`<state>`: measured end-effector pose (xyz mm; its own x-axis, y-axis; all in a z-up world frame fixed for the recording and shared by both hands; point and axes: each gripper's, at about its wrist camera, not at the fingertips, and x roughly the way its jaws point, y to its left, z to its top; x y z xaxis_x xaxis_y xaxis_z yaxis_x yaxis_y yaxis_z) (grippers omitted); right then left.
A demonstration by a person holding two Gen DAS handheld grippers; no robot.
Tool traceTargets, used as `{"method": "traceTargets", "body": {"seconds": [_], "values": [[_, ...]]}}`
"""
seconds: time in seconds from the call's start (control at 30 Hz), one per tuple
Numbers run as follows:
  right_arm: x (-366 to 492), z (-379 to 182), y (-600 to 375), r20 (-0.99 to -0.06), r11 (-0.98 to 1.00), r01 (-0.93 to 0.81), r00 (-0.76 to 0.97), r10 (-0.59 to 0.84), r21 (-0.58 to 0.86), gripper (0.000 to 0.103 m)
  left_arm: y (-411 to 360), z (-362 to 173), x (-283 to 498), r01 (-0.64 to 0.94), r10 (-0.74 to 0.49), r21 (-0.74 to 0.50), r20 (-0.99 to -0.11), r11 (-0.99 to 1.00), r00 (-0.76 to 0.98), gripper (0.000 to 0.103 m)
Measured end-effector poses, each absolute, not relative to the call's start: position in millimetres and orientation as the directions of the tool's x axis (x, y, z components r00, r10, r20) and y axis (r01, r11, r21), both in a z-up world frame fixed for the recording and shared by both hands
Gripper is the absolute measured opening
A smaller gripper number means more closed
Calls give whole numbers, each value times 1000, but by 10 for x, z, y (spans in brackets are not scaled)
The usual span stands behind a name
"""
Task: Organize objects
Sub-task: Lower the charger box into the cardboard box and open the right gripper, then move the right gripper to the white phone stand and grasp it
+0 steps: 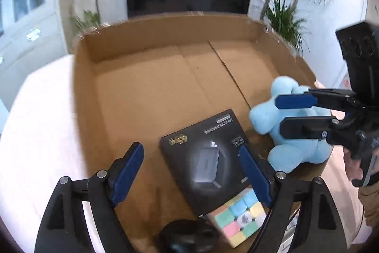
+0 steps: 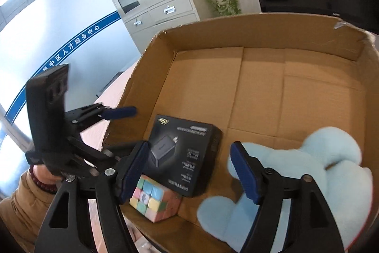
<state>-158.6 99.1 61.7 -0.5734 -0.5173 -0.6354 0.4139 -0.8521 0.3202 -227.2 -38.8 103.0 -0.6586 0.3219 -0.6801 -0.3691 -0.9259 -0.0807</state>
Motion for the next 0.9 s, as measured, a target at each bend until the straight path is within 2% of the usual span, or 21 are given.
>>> {"method": "traceTargets", "body": {"seconds": [0.1,0.2,0.3,0.4,0.53,0.63,0.7,0.77,0.83,0.9], "values": [[-1226,667,986,-632,-842,450,-568,-528,299,73,-557,1148,-1967,-340,300,-60,-631,-938,-715,84],[-827,606,910,-645,-806,521,-520,-560,281,77,-600,1086,-1531,-421,379,-88,-624,-903,-683,84],[-418,398,915,-671,-775,556,-454,-586,300,77,-435,854,-1178,-516,438,-97,-673,-851,-596,84],[-125,158,986,-705,-784,526,-416,-574,329,77,-185,485,-926,-579,444,-95,-744,-810,-499,84],[-20,-198,1065,-745,-814,434,-373,-553,387,77,137,46,-821,-595,418,-117,-817,-795,-397,84],[-71,-362,1052,-755,-819,401,-354,-551,410,77,314,-130,-853,-585,366,-81,-846,-807,-387,84],[-81,-428,1011,-760,-819,396,-344,-552,415,77,364,-186,-928,-573,382,-124,-853,-810,-355,85],[-84,-428,957,-759,-824,410,-361,-541,392,74,398,-184,-950,-579,407,-150,-846,-801,-344,85],[-53,-433,898,-766,-828,427,-370,-526,363,60,471,-189,-947,-599,428,-164,-842,-784,-329,85],[-6,-447,814,-776,-829,462,-378,-504,314,58,576,-203,-885,-637,434,-147,-841,-757,-322,85]]}}
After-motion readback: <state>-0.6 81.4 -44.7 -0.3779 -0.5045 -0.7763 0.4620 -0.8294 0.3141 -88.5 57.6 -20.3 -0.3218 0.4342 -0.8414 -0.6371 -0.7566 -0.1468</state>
